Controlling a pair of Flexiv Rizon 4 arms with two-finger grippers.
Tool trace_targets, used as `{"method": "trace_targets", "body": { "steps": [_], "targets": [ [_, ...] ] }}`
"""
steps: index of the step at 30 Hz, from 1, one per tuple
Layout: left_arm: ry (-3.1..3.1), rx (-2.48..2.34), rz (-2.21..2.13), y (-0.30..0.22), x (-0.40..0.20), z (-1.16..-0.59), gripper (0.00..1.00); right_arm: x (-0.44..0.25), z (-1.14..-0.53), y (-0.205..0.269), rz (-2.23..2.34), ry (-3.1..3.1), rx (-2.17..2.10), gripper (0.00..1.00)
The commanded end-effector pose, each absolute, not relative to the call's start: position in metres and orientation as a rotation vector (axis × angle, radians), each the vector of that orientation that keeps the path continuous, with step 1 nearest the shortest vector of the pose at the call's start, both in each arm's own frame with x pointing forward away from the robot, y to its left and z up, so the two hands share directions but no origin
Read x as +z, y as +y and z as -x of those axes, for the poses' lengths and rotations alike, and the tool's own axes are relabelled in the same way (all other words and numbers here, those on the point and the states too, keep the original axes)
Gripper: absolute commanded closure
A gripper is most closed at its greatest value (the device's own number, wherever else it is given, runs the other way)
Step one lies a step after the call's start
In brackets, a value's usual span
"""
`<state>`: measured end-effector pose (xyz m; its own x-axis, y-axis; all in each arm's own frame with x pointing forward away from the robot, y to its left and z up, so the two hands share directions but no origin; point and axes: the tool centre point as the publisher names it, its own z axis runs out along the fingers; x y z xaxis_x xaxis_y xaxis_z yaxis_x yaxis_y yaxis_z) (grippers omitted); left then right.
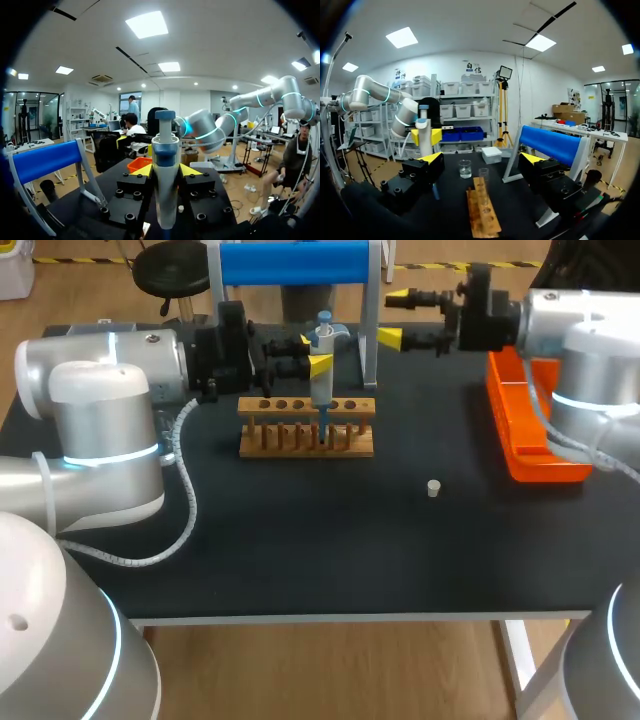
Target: Invert the test tube, pick up the pipette, mount the tip to pipette, aspirate from beaker and dispense into the tube, eject the tip, return the pipette, and cap with the stopper.
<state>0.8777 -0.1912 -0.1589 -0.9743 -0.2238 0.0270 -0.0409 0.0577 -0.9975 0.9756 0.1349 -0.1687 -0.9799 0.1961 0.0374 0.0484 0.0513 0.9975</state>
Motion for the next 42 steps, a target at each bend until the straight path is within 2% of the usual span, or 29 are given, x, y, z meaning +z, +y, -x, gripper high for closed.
{"method": "trace_targets", "body": {
  "steps": [1,22,42],
  "targets": [
    [2.176,-2.051,0.277,-0.192,-0.16,-0.878,1.0,-0.166,-1.005,0.152,-0.256,2.21,2.052,0.0],
    [2.176,-2.051,0.277,-0.192,-0.16,-0.878,1.0,-0.168,-1.085,0.171,-0.346,2.252,1.862,0.0],
    [2.176,-2.051,0.277,-0.192,-0.16,-0.878,1.0,-0.172,-1.099,0.176,-0.338,2.277,1.801,0.0]
  ]
}}
